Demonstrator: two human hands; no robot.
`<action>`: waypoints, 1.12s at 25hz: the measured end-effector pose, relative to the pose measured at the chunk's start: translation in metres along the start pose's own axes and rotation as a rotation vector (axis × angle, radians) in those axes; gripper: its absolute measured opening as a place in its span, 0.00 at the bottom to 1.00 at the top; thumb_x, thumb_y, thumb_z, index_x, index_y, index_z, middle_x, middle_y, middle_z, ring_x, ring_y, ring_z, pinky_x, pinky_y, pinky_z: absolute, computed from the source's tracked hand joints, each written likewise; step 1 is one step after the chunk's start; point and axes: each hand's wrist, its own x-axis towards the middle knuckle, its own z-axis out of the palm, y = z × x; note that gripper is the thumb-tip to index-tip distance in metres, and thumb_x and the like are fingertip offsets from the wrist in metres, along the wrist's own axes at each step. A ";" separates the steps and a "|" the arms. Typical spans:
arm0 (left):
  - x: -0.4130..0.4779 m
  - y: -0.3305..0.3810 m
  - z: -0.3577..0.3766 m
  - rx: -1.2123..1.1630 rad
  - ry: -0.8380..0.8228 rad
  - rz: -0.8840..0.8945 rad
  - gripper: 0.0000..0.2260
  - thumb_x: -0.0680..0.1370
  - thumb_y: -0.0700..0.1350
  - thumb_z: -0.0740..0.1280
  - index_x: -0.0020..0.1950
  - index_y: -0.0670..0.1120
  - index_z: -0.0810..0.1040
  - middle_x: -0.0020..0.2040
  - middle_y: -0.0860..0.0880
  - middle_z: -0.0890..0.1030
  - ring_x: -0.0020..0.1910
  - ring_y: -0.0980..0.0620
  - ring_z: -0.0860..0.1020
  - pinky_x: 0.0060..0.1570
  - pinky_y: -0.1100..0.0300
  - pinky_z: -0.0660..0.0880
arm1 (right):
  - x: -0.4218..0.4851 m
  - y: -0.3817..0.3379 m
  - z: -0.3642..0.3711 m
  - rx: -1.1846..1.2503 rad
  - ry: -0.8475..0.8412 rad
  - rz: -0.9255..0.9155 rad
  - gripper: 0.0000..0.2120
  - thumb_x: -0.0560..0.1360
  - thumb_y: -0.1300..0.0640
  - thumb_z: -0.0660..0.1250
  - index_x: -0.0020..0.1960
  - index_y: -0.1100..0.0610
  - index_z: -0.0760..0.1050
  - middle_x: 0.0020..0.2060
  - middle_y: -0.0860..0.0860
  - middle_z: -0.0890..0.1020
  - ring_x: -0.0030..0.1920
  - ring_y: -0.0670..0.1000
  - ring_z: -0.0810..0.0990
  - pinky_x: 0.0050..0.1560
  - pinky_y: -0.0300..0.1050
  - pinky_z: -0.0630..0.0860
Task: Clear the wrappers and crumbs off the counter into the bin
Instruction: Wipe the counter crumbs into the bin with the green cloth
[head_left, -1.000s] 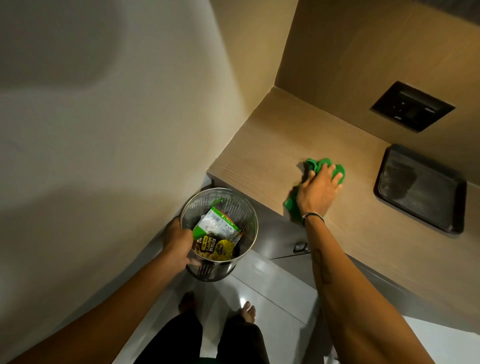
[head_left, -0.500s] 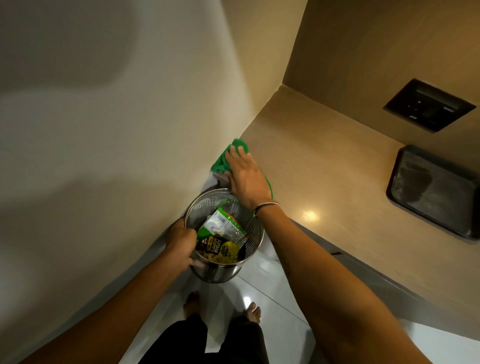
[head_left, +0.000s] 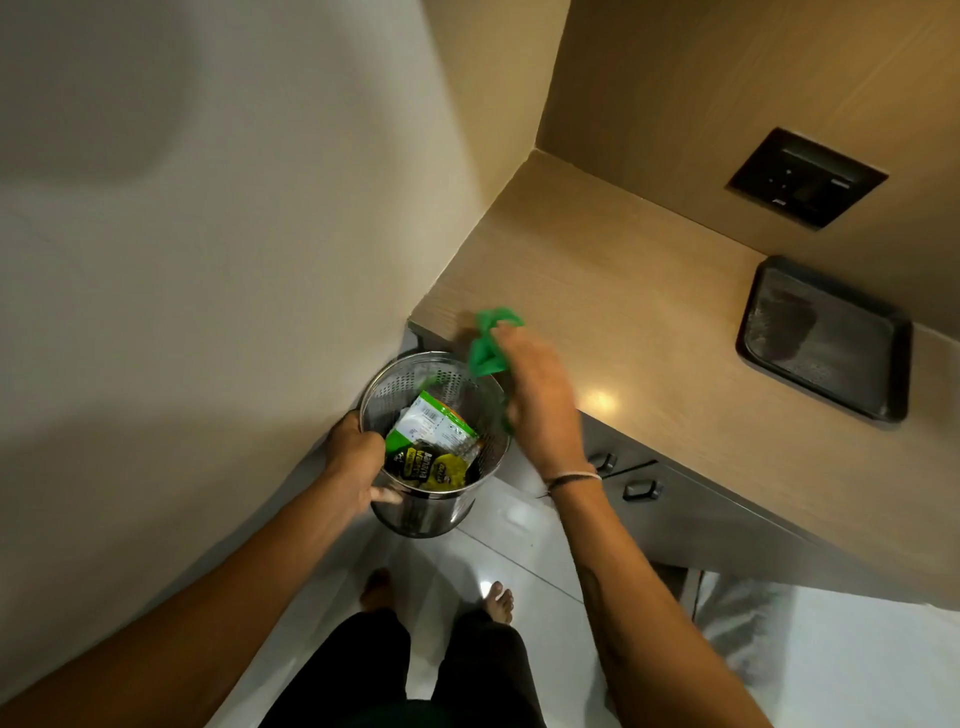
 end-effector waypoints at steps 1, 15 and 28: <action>0.000 -0.001 0.001 -0.001 -0.002 0.002 0.24 0.78 0.29 0.52 0.63 0.53 0.75 0.64 0.39 0.81 0.55 0.31 0.82 0.25 0.36 0.83 | -0.014 0.016 -0.016 -0.022 0.148 0.170 0.31 0.75 0.59 0.61 0.78 0.57 0.68 0.75 0.57 0.75 0.75 0.58 0.73 0.79 0.53 0.67; 0.011 -0.001 0.002 0.016 0.034 -0.007 0.26 0.81 0.32 0.54 0.70 0.56 0.75 0.67 0.41 0.80 0.60 0.29 0.81 0.32 0.25 0.81 | 0.053 -0.017 0.063 -0.191 -0.115 0.263 0.32 0.79 0.65 0.67 0.82 0.60 0.63 0.82 0.59 0.64 0.84 0.62 0.59 0.86 0.60 0.54; 0.002 -0.021 0.004 -0.027 0.010 0.077 0.15 0.85 0.44 0.58 0.63 0.61 0.78 0.64 0.46 0.83 0.51 0.40 0.83 0.27 0.39 0.84 | -0.037 -0.030 0.057 -0.024 -0.457 -0.374 0.31 0.77 0.70 0.70 0.78 0.56 0.71 0.78 0.54 0.74 0.79 0.57 0.71 0.80 0.56 0.69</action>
